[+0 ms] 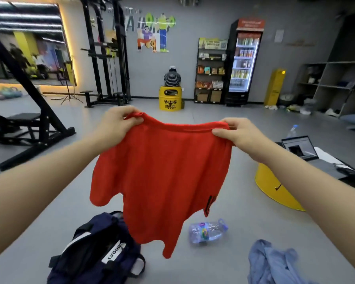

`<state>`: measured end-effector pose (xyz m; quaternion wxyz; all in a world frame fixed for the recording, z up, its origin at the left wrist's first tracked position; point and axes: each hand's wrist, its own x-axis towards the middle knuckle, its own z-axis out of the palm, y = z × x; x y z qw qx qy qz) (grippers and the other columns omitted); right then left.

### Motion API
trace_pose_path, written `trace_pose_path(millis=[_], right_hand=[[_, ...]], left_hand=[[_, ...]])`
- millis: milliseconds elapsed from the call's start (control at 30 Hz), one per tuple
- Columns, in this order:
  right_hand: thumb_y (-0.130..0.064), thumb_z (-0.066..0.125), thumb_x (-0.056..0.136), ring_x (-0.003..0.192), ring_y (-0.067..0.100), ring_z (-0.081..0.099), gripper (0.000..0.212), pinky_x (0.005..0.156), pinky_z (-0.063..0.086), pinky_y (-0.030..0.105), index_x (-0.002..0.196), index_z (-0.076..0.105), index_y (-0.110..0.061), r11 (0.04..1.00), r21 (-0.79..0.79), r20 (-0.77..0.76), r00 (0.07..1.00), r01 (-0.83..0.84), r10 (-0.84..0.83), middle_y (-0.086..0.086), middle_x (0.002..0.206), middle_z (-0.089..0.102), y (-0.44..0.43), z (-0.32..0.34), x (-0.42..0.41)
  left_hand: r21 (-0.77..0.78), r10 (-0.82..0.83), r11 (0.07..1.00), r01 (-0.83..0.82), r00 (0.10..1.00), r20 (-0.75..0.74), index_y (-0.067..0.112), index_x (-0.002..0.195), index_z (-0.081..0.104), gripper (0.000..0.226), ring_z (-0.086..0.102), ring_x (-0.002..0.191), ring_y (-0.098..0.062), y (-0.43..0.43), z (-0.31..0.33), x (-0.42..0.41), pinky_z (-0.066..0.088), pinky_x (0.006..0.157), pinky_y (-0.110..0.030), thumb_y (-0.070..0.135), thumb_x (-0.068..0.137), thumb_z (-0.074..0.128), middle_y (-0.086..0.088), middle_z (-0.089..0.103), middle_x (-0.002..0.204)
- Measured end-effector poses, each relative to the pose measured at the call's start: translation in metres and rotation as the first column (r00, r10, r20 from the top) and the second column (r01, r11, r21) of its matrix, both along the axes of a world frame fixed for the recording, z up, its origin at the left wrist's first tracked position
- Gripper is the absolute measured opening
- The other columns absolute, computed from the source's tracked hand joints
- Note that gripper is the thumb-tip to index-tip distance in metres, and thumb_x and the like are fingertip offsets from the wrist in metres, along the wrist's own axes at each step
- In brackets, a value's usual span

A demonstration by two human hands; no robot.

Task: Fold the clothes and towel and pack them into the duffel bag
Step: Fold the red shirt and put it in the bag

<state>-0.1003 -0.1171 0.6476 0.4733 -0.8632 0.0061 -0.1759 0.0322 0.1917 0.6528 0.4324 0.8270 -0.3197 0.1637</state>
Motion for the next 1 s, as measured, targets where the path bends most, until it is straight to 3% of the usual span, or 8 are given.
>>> trace_pose_path(millis=[67,167,333,533,733,900,967,1000], right_hand=[[-0.023,0.064,0.098,0.098,0.023,0.072,0.015,0.091,0.059,0.038,0.108,0.074,-0.017,0.999,0.036,0.027,1.000,-0.017,0.016,0.005,0.103,0.076,0.013,0.017,-0.014],[-0.019,0.060,0.100,0.096,0.023,0.071,0.016,0.090,0.059,0.037,0.105,0.074,-0.016,0.999,-0.036,0.063,0.998,0.033,-0.031,0.008,0.101,0.075,0.028,0.033,-0.028],[-0.017,0.069,0.093,0.087,0.025,0.071,0.008,0.086,0.060,0.043,0.087,0.074,-0.018,0.985,-0.043,0.089,0.982,0.170,-0.166,0.007,0.087,0.073,0.042,0.037,-0.034],[-0.037,0.077,0.083,0.088,0.024,0.068,0.016,0.083,0.058,0.046,0.078,0.071,-0.023,0.942,-0.118,0.079,0.948,0.316,-0.308,-0.001,0.081,0.072,0.034,0.021,-0.039],[-0.030,0.067,0.094,0.077,0.023,0.061,0.018,0.071,0.048,0.034,0.077,0.069,-0.025,0.870,-0.450,-0.147,0.944,0.202,-0.295,0.001,0.076,0.067,0.010,-0.017,-0.046],[-0.005,0.055,0.099,0.063,0.019,0.061,0.008,0.052,0.058,0.026,0.095,0.060,-0.008,0.971,-0.148,-0.331,0.916,0.186,-0.226,0.011,0.087,0.057,-0.001,-0.087,-0.023],[-0.006,0.053,0.100,0.073,0.024,0.061,0.007,0.064,0.063,0.037,0.095,0.058,-0.006,0.968,-0.080,-0.355,0.900,0.240,-0.252,0.015,0.092,0.055,-0.007,-0.119,-0.005],[-0.009,0.053,0.100,0.079,0.029,0.063,0.009,0.073,0.062,0.045,0.095,0.059,-0.005,0.956,-0.138,-0.346,0.892,0.258,-0.291,0.018,0.092,0.057,-0.013,-0.136,0.006]], left_hand=[[-0.024,-0.014,1.000,0.013,0.999,-0.050,0.014,0.105,0.073,0.013,0.066,0.081,-0.011,0.012,0.014,-0.008,0.053,0.085,-0.034,0.014,0.097,0.063,-0.004,0.072,0.094],[-0.096,-0.051,0.995,0.037,0.987,-0.150,0.012,0.113,0.069,0.017,0.065,0.070,0.002,0.025,0.029,-0.020,0.054,0.069,-0.016,0.010,0.100,0.059,0.000,0.071,0.094],[-0.149,-0.010,0.989,-0.018,0.982,-0.188,0.018,0.107,0.065,0.010,0.061,0.079,-0.008,0.030,0.033,-0.038,0.045,0.059,-0.004,0.017,0.102,0.057,0.003,0.067,0.093],[-0.056,-0.002,0.998,-0.005,0.992,-0.124,0.016,0.100,0.073,0.017,0.061,0.081,-0.014,0.034,0.017,-0.044,0.046,0.077,-0.025,0.032,0.095,0.067,-0.003,0.070,0.090],[0.298,0.030,0.954,-0.008,0.997,-0.068,0.013,0.100,0.073,0.028,0.064,0.097,-0.025,0.033,-0.025,-0.030,0.047,0.090,-0.039,0.039,0.090,0.071,-0.004,0.071,0.096],[0.440,0.039,0.896,-0.061,0.997,0.059,0.014,0.096,0.066,0.025,0.063,0.092,-0.034,0.010,-0.098,-0.004,0.048,0.079,-0.043,0.039,0.095,0.065,-0.012,0.070,0.094],[0.432,0.046,0.898,-0.079,0.995,0.086,0.016,0.096,0.066,0.029,0.064,0.088,-0.033,0.000,-0.128,0.011,0.049,0.076,-0.044,0.045,0.094,0.063,-0.009,0.070,0.090],[0.430,0.046,0.899,-0.083,0.994,0.096,0.016,0.095,0.066,0.030,0.064,0.085,-0.033,-0.004,-0.142,0.021,0.049,0.073,-0.043,0.046,0.094,0.062,-0.009,0.069,0.086]])
